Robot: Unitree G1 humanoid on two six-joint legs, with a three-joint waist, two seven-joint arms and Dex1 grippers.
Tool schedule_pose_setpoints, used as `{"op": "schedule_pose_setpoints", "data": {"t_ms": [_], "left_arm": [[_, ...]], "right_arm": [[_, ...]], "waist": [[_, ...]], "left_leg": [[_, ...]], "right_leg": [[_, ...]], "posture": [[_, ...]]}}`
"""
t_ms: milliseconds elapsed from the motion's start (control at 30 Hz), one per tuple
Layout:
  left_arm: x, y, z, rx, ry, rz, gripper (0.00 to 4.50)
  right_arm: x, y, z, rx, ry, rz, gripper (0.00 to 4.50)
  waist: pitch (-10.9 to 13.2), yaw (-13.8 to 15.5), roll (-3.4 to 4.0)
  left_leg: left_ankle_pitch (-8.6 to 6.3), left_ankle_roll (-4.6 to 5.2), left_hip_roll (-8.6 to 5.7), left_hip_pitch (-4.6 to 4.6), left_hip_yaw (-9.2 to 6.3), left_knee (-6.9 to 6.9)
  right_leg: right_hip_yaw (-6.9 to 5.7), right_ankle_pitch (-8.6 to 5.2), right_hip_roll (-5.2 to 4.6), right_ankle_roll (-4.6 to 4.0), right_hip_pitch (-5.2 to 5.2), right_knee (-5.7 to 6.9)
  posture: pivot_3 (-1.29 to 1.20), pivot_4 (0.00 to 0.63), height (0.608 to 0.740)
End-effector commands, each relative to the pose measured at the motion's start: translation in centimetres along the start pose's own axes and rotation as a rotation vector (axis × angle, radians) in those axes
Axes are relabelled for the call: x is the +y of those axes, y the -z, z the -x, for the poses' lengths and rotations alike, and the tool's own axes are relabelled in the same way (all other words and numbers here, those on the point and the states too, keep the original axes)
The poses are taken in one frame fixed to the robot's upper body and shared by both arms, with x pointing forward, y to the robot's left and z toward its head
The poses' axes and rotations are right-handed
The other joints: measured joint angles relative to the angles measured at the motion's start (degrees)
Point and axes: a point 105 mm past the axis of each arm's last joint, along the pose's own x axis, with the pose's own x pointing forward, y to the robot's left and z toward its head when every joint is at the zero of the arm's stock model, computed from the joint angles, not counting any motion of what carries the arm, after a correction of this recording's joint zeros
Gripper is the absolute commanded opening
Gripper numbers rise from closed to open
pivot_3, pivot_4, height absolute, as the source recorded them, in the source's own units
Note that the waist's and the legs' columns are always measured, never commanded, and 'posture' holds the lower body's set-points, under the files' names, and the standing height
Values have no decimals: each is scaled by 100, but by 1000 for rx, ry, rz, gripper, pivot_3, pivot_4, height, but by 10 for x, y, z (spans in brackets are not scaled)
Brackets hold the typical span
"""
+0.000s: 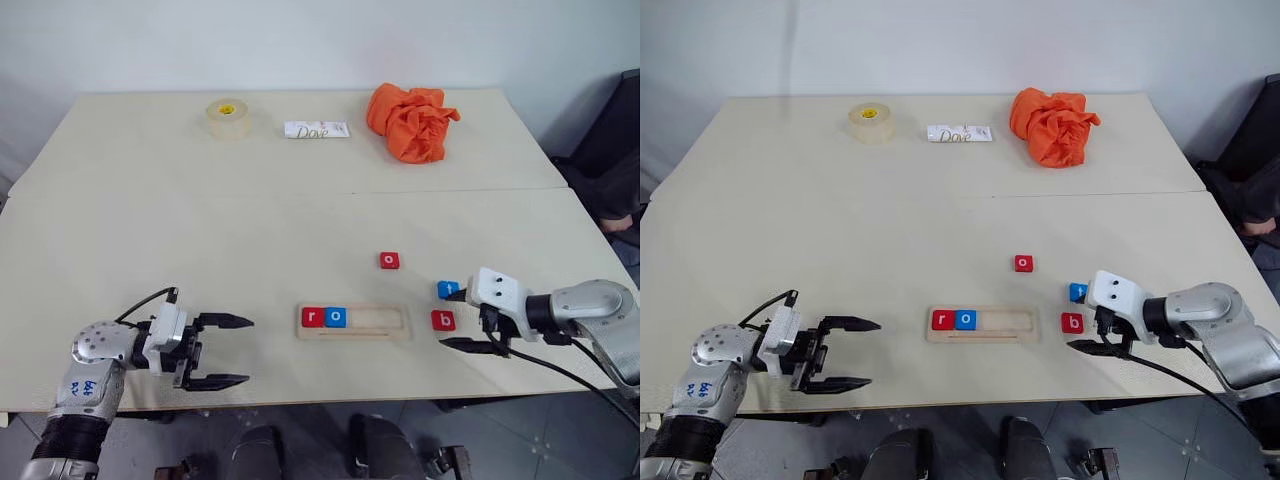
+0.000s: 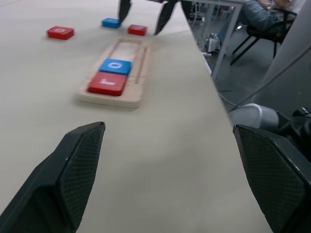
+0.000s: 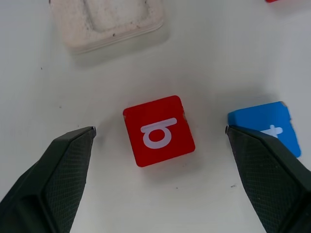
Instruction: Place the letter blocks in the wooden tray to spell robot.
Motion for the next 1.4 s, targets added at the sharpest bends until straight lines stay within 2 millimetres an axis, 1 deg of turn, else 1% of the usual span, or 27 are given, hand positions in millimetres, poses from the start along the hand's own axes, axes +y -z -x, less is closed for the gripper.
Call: {"op": "schedule_pose_setpoints", "data": {"t_ms": [33, 300, 500, 600, 700, 733, 800, 833, 867, 933, 1033, 1133, 1200, 1333, 1400], "left_arm": [[-3, -10, 2, -30, -20, -38, 4500], [-8, -10, 1, -35, -46, -32, 4500], [-6, -10, -2, -40, -51, -34, 4500], [-6, -11, -3, -42, -50, -36, 4500], [-5, -11, -3, -41, -51, -36, 4500], [-5, -11, -3, -41, -52, -36, 4500], [-4, -11, -3, -40, -52, -36, 4500], [-4, -11, -4, -40, -51, -36, 4500], [-4, -10, -4, -40, -50, -36, 4500], [-3, -10, -4, -42, -49, -37, 4500], [-2, -11, -6, -46, -42, -37, 4500], [0, -11, -6, -48, -27, -41, 4500], [3, -12, -6, -51, -23, -44, 4500], [8, -15, -6, -68, -10, -66, 4500], [13, -18, -6, -89, -18, -89, 4500]], "right_arm": [[-2, -5, -1, -13, -9, 34, 4483], [2, -8, -4, -16, -39, 56, 4483], [2, -3, -9, 3, -42, 54, 4483], [2, -5, -12, -2, -50, 63, 3878], [2, -5, -14, -5, -48, 66, 2856], [2, -5, -15, -5, -47, 67, 2592], [2, -6, -16, -10, -43, 70, 1926], [2, -6, -17, -14, -38, 72, 1625], [2, -7, -17, -18, -31, 76, 1458], [1, -9, -16, -25, -27, 83, 1464], [6, -22, -10, -61, -58, 110, 1464], [5, -43, 1, -97, -64, 129, 1464], [4, -53, 4, -97, -68, 138, 1464], [12, -70, 2, -53, -141, 128, 1464], [12, -82, -4, -75, -138, 121, 1464]], "waist": [[0, -3, 0], [0, -5, 1], [0, -9, 1], [-1, -20, -1], [-3, -25, -4], [-3, -26, -4], [-3, -26, -4], [-3, -26, -5], [-3, -26, -5], [-4, -25, -5], [-4, -25, -5], [1, -19, 2], [3, -19, 6], [3, -13, 6], [3, -13, 6]], "left_leg": [[0, 0, 0, 1, 1, 1], [0, -1, 1, 3, 2, 4], [0, -1, 2, 5, 2, 7], [0, -1, 3, 7, 2, 7], [1, -3, 5, 12, 4, 10], [2, -4, 7, 15, 5, 11], [4, -7, 8, 19, 6, 13], [5, -8, 8, 20, 6, 13], [6, -9, 8, 21, 6, 14], [8, -9, 9, 22, 6, 15], [8, -9, 10, 21, 6, 18], [8, -9, 10, 19, 6, 18], [8, -9, 8, 16, 7, 17], [8, -9, 9, 12, 5, 20], [7, -9, 9, 11, 4, 18]], "right_leg": [[0, 0, 0, 0, 0, 1], [0, 0, -1, 0, 0, 4], [0, 0, 0, 0, 2, 7], [0, 0, 0, 0, 3, 8], [0, 1, 1, -1, 5, 12], [0, 1, 1, -2, 6, 12], [0, 3, 1, -5, 8, 13], [0, 4, 0, -6, 9, 14], [0, 5, 1, -6, 10, 14], [0, 6, 1, -8, 10, 16], [0, 6, 1, -8, 9, 21], [0, 6, 1, -8, 5, 24], [1, 6, 0, -8, 1, 26], [0, 6, 0, -9, -1, 27], [-1, 5, 0, -11, -1, 24]], "posture": [[0, 150, 740], [0, 150, 740], [0, 150, 740], [0, 150, 740], [0, 150, 740], [0, 150, 740], [0, 150, 740], [0, 150, 740], [0, 150, 740], [0, 150, 740], [0, 150, 740], [0, 150, 740], [0, 150, 740], [0, 150, 740], [0, 150, 740]]}}
